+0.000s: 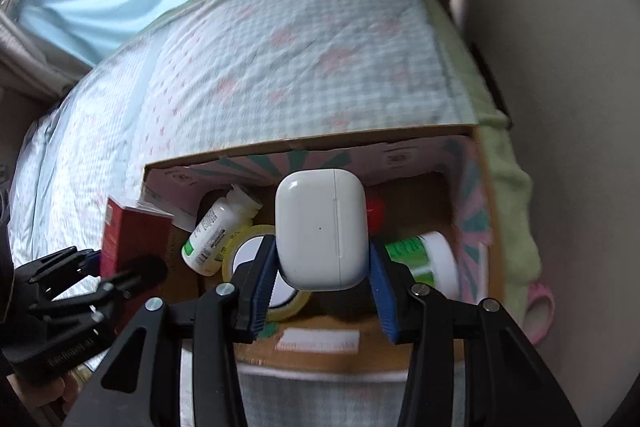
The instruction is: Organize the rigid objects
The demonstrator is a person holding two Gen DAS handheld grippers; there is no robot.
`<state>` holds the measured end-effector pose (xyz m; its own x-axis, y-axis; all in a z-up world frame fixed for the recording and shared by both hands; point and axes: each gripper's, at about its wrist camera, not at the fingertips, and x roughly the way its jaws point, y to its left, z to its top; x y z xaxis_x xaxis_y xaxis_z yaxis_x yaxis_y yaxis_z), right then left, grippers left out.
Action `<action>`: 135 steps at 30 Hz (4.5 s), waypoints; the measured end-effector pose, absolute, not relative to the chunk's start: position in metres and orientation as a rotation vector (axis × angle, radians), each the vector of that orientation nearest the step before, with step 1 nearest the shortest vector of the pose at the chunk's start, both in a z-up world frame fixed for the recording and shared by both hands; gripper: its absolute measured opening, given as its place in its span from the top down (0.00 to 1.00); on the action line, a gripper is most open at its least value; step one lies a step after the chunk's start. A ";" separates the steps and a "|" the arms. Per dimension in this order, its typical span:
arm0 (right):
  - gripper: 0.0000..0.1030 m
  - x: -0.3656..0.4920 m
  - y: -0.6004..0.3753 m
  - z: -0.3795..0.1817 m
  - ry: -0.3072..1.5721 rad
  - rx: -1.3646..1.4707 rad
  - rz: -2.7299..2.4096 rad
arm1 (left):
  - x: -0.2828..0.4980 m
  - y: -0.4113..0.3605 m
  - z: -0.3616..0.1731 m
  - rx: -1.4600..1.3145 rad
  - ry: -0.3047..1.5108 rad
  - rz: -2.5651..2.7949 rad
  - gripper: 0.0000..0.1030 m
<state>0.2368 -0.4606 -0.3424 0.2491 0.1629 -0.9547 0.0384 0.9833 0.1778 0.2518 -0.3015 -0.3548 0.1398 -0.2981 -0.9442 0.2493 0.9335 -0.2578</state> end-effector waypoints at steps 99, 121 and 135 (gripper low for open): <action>0.00 0.058 -0.222 0.007 0.598 0.000 0.011 | 0.062 0.020 0.016 -0.073 0.539 -0.109 0.00; 0.00 0.059 -0.226 0.010 0.589 0.004 0.012 | 0.061 0.016 0.018 -0.061 0.537 -0.111 0.00; 0.00 0.063 -0.220 0.013 0.585 0.005 0.026 | 0.062 0.013 0.018 -0.056 0.539 -0.111 0.00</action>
<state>0.0631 -0.2196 0.0131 0.8332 0.0263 -0.5523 -0.0235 0.9997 0.0121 0.0617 0.0128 0.0176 0.8524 -0.1204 -0.5089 0.0910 0.9924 -0.0825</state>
